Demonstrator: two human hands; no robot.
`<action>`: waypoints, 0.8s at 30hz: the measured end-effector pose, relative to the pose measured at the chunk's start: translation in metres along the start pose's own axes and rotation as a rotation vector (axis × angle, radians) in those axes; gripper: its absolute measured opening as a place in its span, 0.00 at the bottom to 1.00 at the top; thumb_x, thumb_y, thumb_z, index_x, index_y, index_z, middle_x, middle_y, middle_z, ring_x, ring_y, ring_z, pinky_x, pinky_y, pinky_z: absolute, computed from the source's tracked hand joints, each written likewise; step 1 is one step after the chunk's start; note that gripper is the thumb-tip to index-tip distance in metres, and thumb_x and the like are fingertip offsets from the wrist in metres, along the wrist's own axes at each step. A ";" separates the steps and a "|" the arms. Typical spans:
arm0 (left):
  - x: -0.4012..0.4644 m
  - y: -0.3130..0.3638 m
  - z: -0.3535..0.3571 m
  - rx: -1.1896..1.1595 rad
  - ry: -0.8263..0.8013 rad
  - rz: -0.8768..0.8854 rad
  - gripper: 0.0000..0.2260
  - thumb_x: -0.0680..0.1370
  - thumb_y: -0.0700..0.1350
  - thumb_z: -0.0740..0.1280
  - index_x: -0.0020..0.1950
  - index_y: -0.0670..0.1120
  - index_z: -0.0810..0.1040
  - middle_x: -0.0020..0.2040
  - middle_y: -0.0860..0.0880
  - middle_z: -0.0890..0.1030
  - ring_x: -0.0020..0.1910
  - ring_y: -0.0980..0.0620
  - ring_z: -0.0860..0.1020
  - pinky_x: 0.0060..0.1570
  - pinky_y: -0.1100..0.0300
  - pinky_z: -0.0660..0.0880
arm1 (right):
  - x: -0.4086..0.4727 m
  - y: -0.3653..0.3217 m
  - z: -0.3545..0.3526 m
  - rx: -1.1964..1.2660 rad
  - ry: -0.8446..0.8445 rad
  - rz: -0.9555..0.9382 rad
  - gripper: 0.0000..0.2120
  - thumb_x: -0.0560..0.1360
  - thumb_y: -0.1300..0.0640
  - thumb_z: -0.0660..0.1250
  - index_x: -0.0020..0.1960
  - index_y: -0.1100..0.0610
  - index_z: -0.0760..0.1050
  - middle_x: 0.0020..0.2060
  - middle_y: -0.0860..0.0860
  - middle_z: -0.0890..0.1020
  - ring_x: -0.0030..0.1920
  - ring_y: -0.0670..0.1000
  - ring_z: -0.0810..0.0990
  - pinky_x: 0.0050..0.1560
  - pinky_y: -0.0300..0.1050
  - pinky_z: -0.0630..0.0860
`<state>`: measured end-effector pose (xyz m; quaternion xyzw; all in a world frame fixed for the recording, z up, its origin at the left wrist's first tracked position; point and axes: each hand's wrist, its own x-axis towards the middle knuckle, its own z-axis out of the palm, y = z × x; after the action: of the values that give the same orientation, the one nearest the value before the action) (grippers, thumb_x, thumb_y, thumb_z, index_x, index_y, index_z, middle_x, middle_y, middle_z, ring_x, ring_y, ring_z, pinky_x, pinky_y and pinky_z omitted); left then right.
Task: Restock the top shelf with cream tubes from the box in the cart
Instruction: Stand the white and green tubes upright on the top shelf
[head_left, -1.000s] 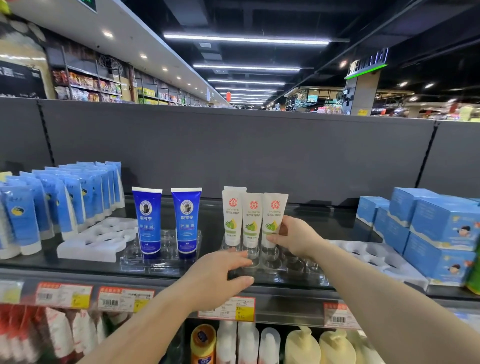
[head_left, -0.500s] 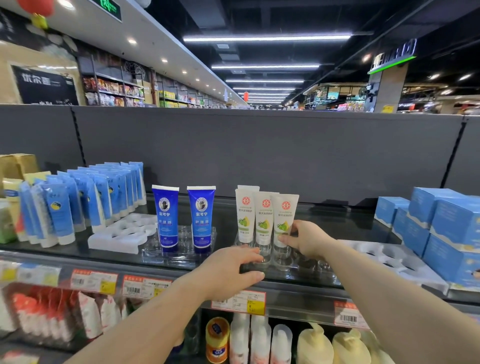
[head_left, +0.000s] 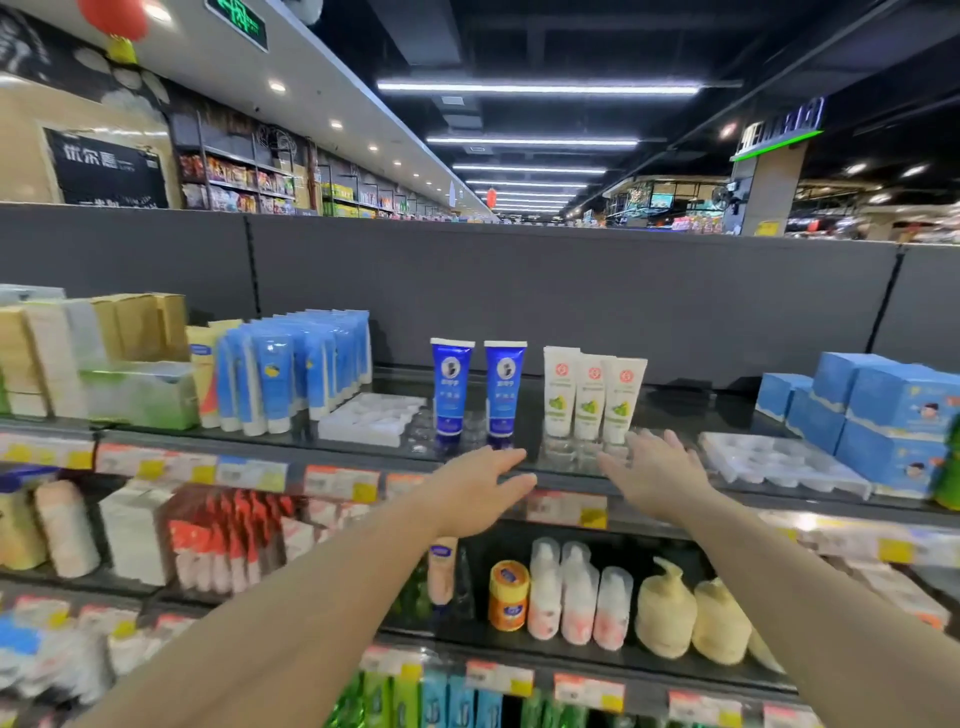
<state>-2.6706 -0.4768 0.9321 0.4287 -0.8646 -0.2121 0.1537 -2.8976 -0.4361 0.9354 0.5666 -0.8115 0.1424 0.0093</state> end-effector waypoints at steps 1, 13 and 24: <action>-0.021 -0.012 -0.006 0.053 0.011 -0.010 0.24 0.82 0.58 0.55 0.77 0.53 0.60 0.77 0.51 0.62 0.77 0.50 0.57 0.74 0.50 0.57 | -0.016 -0.019 0.006 -0.027 0.013 -0.025 0.29 0.79 0.37 0.51 0.72 0.54 0.65 0.73 0.53 0.67 0.76 0.58 0.57 0.75 0.60 0.54; -0.320 -0.240 -0.145 0.519 0.174 -0.588 0.33 0.79 0.66 0.49 0.80 0.52 0.48 0.80 0.50 0.46 0.79 0.44 0.43 0.75 0.40 0.43 | -0.189 -0.387 0.098 0.004 -0.155 -0.531 0.35 0.79 0.33 0.46 0.79 0.52 0.50 0.79 0.53 0.51 0.78 0.58 0.45 0.75 0.63 0.44; -0.504 -0.404 -0.212 0.577 0.344 -0.994 0.31 0.79 0.66 0.50 0.79 0.54 0.52 0.80 0.50 0.52 0.78 0.43 0.48 0.74 0.39 0.45 | -0.275 -0.658 0.176 0.109 -0.322 -0.901 0.32 0.79 0.33 0.47 0.79 0.45 0.50 0.80 0.50 0.46 0.78 0.57 0.39 0.76 0.62 0.41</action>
<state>-2.0076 -0.3389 0.8717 0.8343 -0.5460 0.0571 0.0514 -2.1661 -0.4350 0.8631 0.8763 -0.4679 0.0770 -0.0854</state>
